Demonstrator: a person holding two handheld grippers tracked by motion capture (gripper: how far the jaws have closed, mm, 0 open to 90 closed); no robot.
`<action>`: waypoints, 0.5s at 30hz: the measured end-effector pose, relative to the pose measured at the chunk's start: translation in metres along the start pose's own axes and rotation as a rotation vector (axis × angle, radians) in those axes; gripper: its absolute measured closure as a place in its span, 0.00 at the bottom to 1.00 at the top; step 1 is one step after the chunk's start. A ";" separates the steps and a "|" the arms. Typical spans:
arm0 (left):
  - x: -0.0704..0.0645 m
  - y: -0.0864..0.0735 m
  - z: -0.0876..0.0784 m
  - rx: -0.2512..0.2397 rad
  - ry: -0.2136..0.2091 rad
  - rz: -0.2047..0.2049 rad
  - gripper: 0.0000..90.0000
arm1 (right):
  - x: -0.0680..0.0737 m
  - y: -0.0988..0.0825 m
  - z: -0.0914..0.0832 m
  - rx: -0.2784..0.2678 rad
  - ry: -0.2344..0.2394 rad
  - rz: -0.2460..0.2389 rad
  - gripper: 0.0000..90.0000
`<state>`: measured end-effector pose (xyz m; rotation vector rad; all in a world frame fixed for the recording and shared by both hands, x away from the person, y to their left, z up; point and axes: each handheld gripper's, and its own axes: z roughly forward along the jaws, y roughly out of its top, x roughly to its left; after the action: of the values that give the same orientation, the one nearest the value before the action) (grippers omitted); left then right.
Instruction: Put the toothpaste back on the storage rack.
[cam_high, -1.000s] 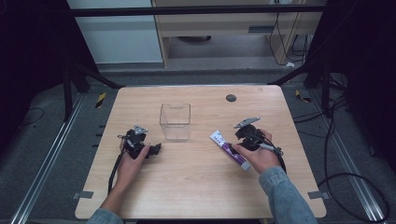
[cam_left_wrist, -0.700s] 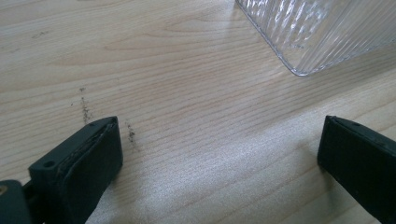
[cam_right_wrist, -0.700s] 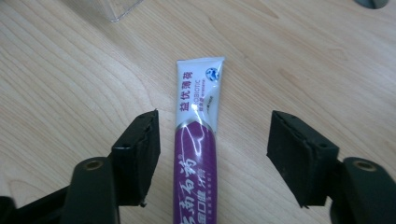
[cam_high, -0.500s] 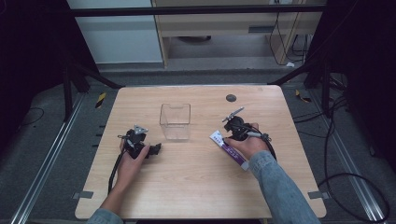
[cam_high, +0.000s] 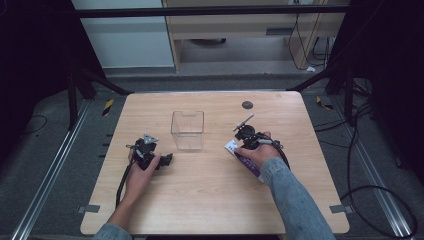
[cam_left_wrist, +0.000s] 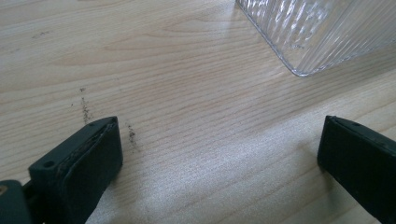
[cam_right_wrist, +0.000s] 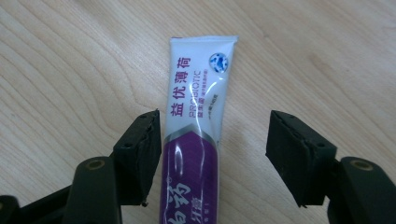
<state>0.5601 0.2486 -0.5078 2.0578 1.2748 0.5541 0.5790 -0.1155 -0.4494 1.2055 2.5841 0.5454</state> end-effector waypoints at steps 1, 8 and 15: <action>0.000 0.000 0.000 0.000 0.000 0.000 0.00 | 0.001 0.000 0.002 0.004 0.015 0.004 0.42; 0.000 0.000 0.000 0.000 0.000 0.000 0.00 | 0.007 0.000 0.011 0.046 0.029 0.004 0.47; 0.000 0.000 0.000 0.001 0.000 0.002 0.00 | 0.008 -0.001 0.019 0.065 0.028 -0.005 0.50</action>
<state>0.5604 0.2487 -0.5077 2.0602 1.2735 0.5538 0.5804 -0.1055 -0.4676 1.2197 2.6468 0.4839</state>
